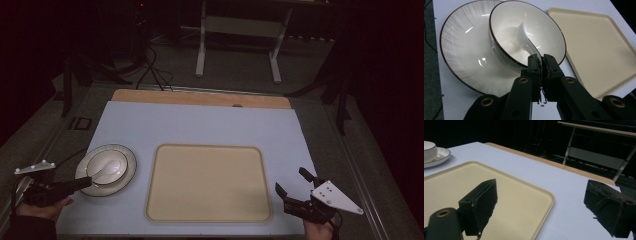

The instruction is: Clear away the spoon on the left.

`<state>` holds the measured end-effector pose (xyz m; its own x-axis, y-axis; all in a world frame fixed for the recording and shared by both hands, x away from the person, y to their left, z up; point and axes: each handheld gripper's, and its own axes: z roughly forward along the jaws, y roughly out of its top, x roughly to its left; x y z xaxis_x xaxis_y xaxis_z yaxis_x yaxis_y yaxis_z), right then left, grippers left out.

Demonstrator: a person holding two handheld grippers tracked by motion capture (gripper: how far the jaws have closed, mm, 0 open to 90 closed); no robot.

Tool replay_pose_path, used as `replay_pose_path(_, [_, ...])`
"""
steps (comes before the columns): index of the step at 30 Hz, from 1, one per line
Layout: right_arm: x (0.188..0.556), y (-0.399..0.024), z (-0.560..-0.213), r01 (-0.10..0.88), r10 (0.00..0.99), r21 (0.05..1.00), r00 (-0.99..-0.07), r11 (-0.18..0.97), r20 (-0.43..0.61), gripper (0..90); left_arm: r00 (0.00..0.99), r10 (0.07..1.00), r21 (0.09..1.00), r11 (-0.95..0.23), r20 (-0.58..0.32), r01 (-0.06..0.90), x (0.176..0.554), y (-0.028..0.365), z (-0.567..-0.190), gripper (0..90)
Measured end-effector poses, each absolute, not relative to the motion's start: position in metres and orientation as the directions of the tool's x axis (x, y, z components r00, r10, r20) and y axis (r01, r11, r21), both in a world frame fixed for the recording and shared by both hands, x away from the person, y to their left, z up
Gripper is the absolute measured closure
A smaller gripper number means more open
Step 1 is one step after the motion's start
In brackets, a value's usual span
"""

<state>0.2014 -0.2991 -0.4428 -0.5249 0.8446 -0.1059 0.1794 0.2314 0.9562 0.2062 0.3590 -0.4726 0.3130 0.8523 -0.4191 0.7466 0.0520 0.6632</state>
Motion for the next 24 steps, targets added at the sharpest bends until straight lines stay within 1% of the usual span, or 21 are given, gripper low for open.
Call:
replay_pose_path(5, [0.201,-0.299,-0.443,0.180,0.845,0.956,-0.525,0.231,-0.105,11.5,0.309,0.863,0.682,0.055,-0.400,0.729,0.203,0.356,-0.466,86.2])
replay_pose_path(9, [0.202,-0.299,-0.443,0.181,0.845,0.957,-0.526,0.229,-0.103,11.5,0.320,0.860,0.688,0.049,-0.398,0.724,0.201,0.354,-0.463,86.2])
replay_pose_path(18, [0.202,-0.299,-0.443,0.181,0.844,0.956,-0.526,0.229,-0.103,11.5,0.309,0.870,0.707,0.062,-0.384,0.704,0.195,0.354,-0.455,86.2])
replay_pose_path(24, [0.202,-0.299,-0.443,0.179,0.843,0.956,-0.527,0.232,-0.106,11.5,0.319,0.876,0.722,0.048,-0.363,0.691,0.193,0.350,-0.448,86.3])
